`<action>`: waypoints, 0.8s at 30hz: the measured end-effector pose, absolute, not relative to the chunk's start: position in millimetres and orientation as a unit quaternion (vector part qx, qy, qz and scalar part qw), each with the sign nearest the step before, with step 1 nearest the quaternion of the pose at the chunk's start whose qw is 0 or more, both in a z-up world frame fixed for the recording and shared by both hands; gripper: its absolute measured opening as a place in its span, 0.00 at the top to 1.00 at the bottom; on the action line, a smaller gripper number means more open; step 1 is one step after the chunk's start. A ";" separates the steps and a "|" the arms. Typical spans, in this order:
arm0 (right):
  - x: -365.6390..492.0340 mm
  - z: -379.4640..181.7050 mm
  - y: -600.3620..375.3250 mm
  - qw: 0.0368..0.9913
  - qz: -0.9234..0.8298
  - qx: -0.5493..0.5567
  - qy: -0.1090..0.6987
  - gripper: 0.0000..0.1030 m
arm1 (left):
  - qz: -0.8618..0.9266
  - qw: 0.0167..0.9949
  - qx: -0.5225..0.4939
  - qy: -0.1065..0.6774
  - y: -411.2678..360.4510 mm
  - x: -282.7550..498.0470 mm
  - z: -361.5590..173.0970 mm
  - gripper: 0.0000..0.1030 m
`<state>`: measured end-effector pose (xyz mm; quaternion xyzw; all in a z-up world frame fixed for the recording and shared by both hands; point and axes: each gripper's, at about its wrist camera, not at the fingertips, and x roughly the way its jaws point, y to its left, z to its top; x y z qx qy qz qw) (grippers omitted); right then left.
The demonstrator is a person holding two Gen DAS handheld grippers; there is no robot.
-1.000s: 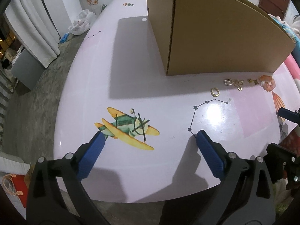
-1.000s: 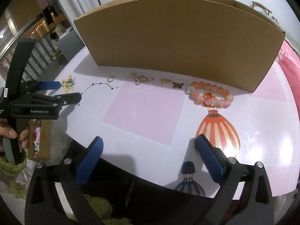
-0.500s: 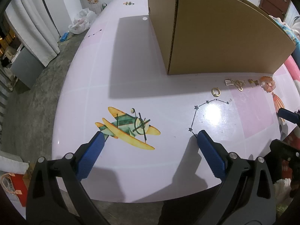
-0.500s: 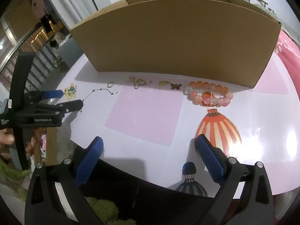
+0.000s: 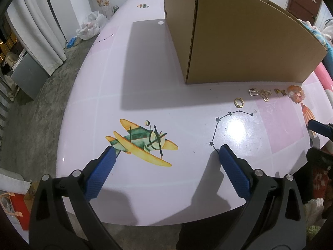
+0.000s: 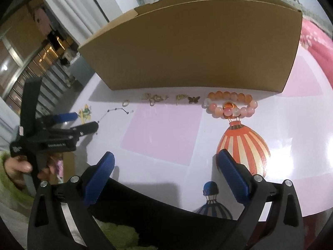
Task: Organize jewelry
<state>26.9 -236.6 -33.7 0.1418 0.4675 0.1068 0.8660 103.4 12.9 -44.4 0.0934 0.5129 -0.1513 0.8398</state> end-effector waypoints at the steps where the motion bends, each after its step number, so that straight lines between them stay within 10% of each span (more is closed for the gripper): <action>1: 27.0 -33.6 -238.2 0.865 0.109 0.147 0.467 0.06 | -0.152 0.839 0.093 0.513 13.2 103.4 -44.0 0.07; 16: 20.1 -21.2 -244.0 0.864 0.119 0.172 0.459 0.11 | -0.214 0.865 0.077 0.447 8.6 87.8 -22.1 0.08; 24: 24.1 -16.3 -237.5 0.873 0.123 0.151 0.448 0.27 | -0.285 0.860 0.108 0.410 -28.1 87.7 -12.0 0.38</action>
